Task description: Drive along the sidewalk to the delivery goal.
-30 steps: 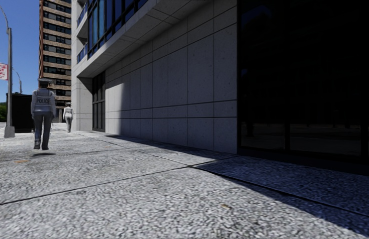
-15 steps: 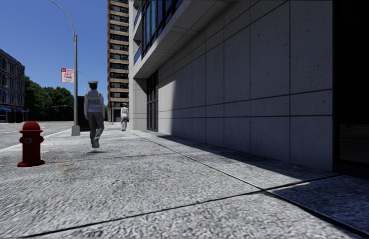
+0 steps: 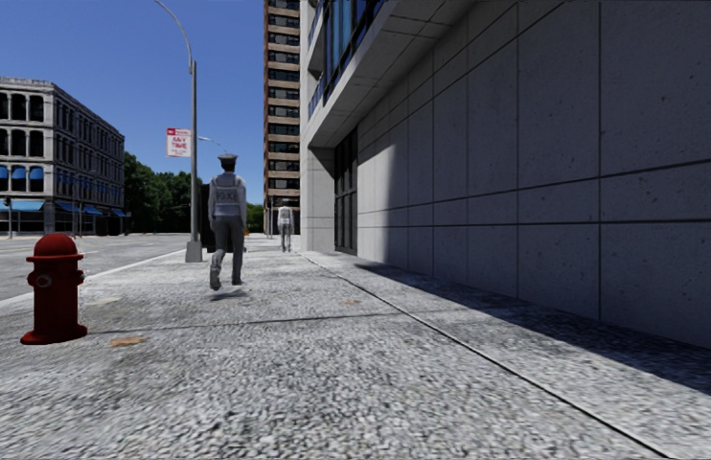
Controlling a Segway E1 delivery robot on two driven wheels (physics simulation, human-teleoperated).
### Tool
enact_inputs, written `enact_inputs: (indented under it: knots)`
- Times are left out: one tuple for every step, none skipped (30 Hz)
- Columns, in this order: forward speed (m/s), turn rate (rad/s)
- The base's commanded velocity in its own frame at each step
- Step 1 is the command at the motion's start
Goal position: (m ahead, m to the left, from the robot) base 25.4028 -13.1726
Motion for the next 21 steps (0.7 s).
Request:
enact_inputs:
  knots:
    - [2.00, 0.00]
    - [2.00, 0.00]
    - [2.00, 0.00]
    - [2.00, 0.00]
    - [2.00, 0.00]
    - [2.00, 0.00]
    - [2.00, 0.00]
    - [2.00, 0.00]
    - [2.00, 0.00]
    - [2.00, 0.00]
    - [2.00, 0.00]
    - [2.00, 0.00]
    - [2.00, 0.00]
    - [2.00, 0.00]
    - [2.00, 0.00]
    - [2.00, 0.00]
    - [2.00, 0.00]
    - [2.00, 0.00]
    - [2.00, 0.00]
    - [2.00, 0.00]
    - [2.00, 0.00]
